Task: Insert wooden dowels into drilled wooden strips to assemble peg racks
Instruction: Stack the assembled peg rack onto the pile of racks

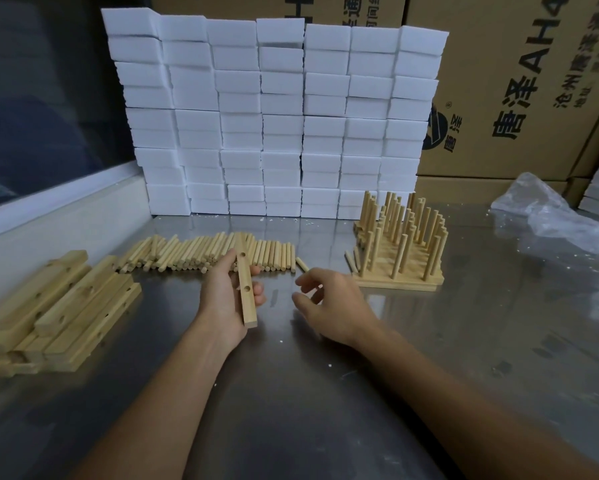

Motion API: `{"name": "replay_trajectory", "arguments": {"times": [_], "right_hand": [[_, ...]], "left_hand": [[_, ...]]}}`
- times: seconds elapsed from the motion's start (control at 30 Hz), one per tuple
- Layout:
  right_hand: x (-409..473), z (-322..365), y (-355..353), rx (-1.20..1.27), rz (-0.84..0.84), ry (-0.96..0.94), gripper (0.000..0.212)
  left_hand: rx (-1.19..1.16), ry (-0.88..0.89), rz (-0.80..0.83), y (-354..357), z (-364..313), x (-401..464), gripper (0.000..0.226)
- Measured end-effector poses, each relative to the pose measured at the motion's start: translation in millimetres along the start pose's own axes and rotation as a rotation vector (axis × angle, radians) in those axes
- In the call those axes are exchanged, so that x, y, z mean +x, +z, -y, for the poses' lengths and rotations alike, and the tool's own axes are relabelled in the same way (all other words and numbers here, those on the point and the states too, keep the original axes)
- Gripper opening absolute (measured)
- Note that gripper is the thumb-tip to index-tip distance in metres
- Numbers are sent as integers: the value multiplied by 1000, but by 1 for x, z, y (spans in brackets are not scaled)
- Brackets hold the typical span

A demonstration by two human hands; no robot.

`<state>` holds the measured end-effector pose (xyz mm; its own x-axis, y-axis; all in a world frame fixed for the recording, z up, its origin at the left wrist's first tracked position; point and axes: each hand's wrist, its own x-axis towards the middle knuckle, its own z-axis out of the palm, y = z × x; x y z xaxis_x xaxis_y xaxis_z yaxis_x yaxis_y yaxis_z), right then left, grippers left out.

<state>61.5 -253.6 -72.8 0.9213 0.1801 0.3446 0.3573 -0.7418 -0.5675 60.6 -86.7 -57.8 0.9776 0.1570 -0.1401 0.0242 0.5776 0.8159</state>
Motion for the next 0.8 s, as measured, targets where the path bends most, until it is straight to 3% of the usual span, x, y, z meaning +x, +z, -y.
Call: {"name": "replay_trajectory", "arguments": {"times": [0.1,0.23,0.37,0.47,0.53,0.6,0.8], "right_hand": [[17,1,9,-34,-58,116,31],[38,-2,14,-327,-224,153,30],[52,-8,12,-438,-96,223,30],[60,-8,8,-404,-16,241,9],[60,-4,6,-390,35,272,19],[56,-2,4,-313,48,284,10],[27,8,-11,44,-36,134,54]], "left_hand": [[-49,-23,-13,0,1,0,32],[-70,-39,-31,-1,0,0,30],[-68,-37,-35,-1,1,0,28],[-53,-37,-33,0,0,-1,28],[-47,-34,-34,0,-1,-2,28],[-35,-28,-32,1,-1,-2,27],[6,-6,-41,3,1,-2,29]]}}
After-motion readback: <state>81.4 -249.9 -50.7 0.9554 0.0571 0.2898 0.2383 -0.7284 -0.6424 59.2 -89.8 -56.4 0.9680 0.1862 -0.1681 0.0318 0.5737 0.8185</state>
